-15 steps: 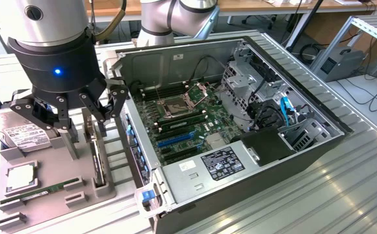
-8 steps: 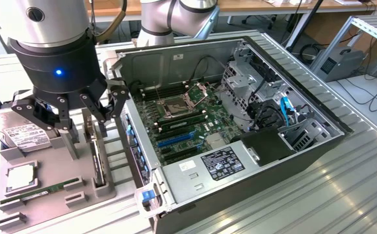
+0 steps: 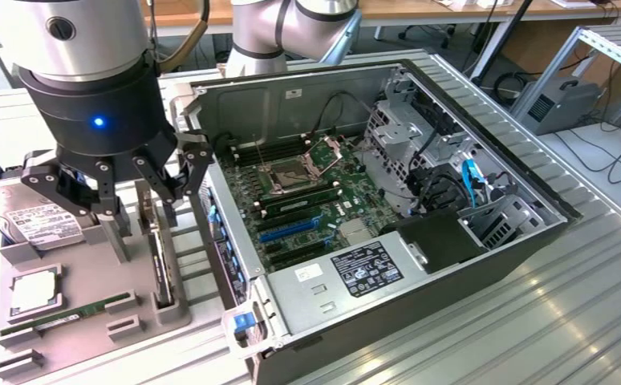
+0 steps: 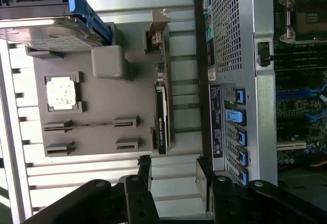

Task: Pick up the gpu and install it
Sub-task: 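Pick up the gpu and move the gpu toward the slot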

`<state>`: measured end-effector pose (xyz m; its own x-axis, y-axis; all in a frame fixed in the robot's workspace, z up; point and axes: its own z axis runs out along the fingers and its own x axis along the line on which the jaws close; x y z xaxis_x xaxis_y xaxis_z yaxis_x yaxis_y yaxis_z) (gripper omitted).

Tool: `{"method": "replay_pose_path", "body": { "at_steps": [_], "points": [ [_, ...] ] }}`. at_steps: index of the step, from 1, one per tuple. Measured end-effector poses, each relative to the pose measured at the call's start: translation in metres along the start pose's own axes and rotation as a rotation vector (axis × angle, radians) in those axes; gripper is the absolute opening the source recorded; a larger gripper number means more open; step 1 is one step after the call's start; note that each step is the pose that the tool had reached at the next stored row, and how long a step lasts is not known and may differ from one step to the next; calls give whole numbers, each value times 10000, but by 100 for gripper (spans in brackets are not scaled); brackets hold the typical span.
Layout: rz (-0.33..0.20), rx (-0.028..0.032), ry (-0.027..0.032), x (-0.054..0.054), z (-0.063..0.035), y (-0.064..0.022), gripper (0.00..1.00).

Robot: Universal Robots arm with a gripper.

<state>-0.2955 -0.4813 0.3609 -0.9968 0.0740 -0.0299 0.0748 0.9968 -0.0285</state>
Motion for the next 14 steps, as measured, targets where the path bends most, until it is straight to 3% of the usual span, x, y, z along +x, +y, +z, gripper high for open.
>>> {"method": "replay_pose_path", "body": {
  "at_steps": [14],
  "points": [
    [0,0,0,-6,32,1,48]
  ]
}}
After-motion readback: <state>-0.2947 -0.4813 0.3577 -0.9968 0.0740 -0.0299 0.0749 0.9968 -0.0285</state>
